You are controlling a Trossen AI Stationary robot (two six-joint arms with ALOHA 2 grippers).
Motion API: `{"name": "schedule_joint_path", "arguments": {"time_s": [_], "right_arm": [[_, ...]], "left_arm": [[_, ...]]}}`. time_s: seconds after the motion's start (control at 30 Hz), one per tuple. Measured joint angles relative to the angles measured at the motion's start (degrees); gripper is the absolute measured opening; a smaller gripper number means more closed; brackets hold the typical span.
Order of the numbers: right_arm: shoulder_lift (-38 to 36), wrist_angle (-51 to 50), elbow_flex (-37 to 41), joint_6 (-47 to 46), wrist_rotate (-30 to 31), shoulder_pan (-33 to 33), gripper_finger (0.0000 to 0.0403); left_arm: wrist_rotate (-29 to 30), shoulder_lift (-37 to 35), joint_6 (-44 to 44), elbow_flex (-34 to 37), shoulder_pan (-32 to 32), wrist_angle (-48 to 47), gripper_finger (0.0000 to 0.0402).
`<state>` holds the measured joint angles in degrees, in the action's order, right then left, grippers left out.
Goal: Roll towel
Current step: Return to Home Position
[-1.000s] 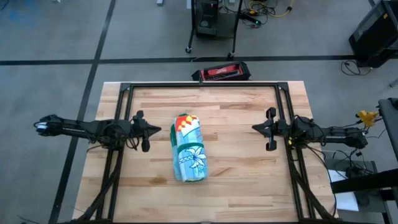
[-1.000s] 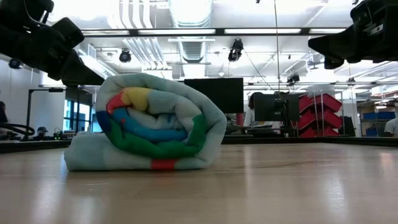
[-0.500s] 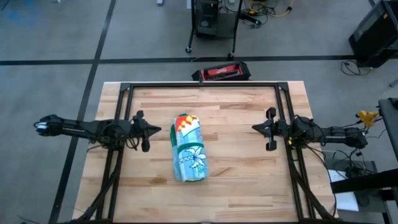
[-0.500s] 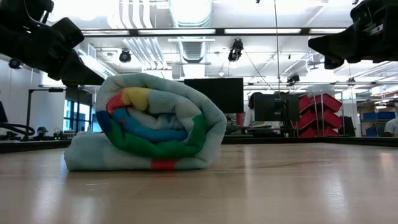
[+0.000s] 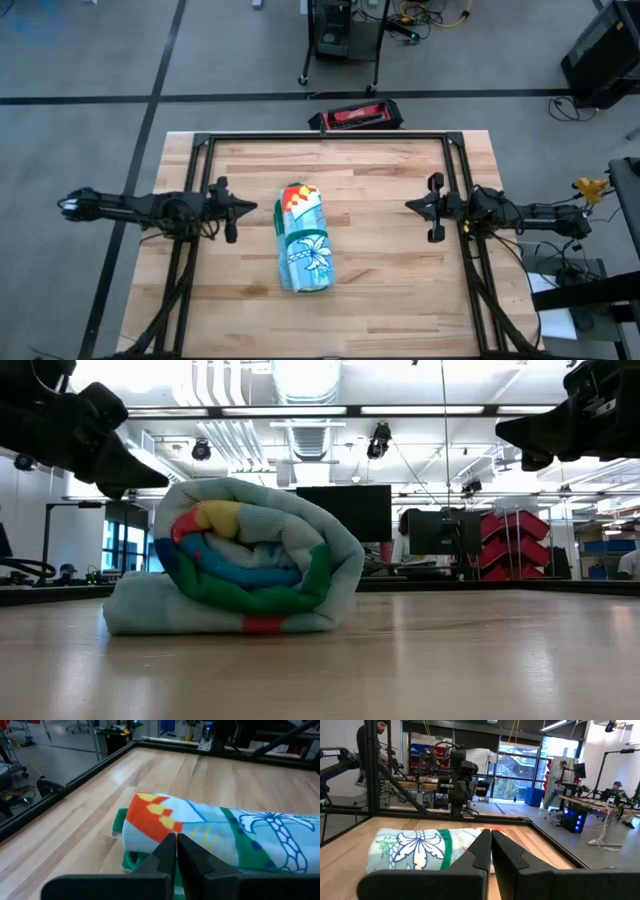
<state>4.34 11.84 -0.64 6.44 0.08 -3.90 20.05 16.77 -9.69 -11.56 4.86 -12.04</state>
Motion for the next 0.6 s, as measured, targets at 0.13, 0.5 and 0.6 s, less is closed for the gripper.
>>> {"name": "schedule_joint_path", "arguments": {"time_s": [0.13, 0.5, 0.6], "right_arm": [[0.0, 0.0, 0.0, 0.1, 0.0, 0.0, 0.0], [0.0, 0.1, 0.0, 0.0, 0.0, 0.0, 0.0], [0.0, 0.1, 0.0, 0.1, 0.0, 0.0, 0.0]], "left_arm": [[0.0, -7.3, 0.0, 3.2, 0.0, -0.1, 0.0], [0.0, -15.7, 0.0, 6.5, 0.0, -0.2, 0.0], [0.0, -16.2, 0.0, 6.5, 0.0, -0.2, 0.0]]}}
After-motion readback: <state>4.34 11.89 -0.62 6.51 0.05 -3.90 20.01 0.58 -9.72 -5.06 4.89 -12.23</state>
